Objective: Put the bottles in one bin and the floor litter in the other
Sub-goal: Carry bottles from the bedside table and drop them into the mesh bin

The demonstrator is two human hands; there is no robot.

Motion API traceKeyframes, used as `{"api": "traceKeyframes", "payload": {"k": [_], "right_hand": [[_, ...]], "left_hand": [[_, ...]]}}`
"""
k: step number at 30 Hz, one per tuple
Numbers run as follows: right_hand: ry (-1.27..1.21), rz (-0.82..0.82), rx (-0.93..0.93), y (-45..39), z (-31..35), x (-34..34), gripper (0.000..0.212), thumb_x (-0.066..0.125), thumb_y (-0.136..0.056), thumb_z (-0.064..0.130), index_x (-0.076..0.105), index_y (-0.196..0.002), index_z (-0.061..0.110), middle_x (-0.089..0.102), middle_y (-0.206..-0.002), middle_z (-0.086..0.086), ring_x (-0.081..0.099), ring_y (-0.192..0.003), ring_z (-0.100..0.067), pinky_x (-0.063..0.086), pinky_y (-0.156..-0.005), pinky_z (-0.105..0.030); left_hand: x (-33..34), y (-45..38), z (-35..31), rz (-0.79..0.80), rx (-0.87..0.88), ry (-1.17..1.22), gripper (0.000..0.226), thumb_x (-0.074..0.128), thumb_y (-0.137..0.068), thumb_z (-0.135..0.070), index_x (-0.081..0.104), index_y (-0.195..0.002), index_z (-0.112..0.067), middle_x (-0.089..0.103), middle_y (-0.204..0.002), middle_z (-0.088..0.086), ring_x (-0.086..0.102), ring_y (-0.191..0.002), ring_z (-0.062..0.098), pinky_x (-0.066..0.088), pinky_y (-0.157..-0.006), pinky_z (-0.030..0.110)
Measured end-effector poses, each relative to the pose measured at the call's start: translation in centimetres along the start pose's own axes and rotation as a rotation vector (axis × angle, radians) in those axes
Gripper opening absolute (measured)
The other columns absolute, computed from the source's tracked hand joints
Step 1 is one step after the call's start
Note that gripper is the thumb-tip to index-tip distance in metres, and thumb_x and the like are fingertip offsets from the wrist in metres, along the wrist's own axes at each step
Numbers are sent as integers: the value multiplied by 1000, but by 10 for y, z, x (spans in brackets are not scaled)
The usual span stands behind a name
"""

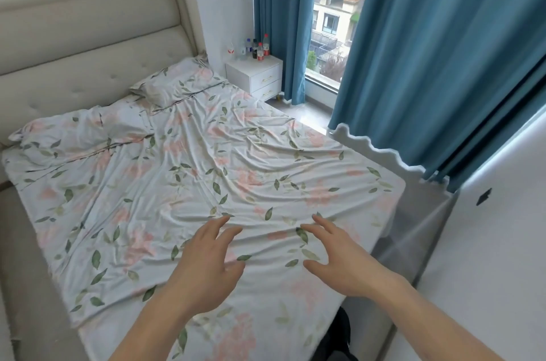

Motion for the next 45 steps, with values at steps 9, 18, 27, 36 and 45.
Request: {"api": "traceKeyframes", "payload": {"k": [9, 18, 27, 36, 45], "right_hand": [[-13, 67, -30, -107, -142, -110, 70, 58, -95, 49, 20, -155, 48, -4, -165, 25, 9, -154, -7, 26, -122, -33], [9, 65, 32, -150, -258, -227, 73, 58, -96, 49, 19, -157, 42, -4, -167, 19, 6, -155, -12, 25, -122, -37], [28, 47, 27, -152, -278, -275, 72, 56, -97, 50, 17, -158, 42, -7, -167, 21, 2, -156, -10, 23, -124, -38], [136, 96, 85, -140, -320, -295, 81, 57, -95, 51, 10, -160, 40, -12, -168, 15, -2, -156, -14, 16, -126, -40], [115, 84, 27, -229, -405, -375, 82, 59, -91, 54, 15, -159, 40, -5, -168, 15, 3, -156, -12, 18, -125, -36]], "left_hand": [[59, -179, -114, 61, -82, -34, 62, 51, -98, -49, 29, -156, -37, 9, -168, -10, 6, -155, 15, 14, -125, 35], [72, -315, -255, 90, 21, -70, 63, 52, -98, -49, 30, -155, -37, 9, -168, -11, 7, -155, 15, 13, -124, 33], [61, -336, -268, 81, -5, -87, 63, 52, -98, -50, 27, -155, -39, 7, -168, -11, 6, -155, 16, 14, -126, 36], [77, -354, -271, 137, -26, -137, 72, 49, -98, -55, 15, -159, -38, -14, -169, -8, -16, -156, 22, 4, -127, 41], [91, -473, -340, 82, -60, -136, 71, 49, -98, -56, 16, -159, -38, -12, -169, -8, -15, -156, 21, 4, -127, 40]]}}
Point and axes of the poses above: each hand's wrist, its own y-axis away from the middle knuckle, its own x-axis out of the palm, z = x × y, the point moved 3 cm from there along -y, towards the middle knuckle
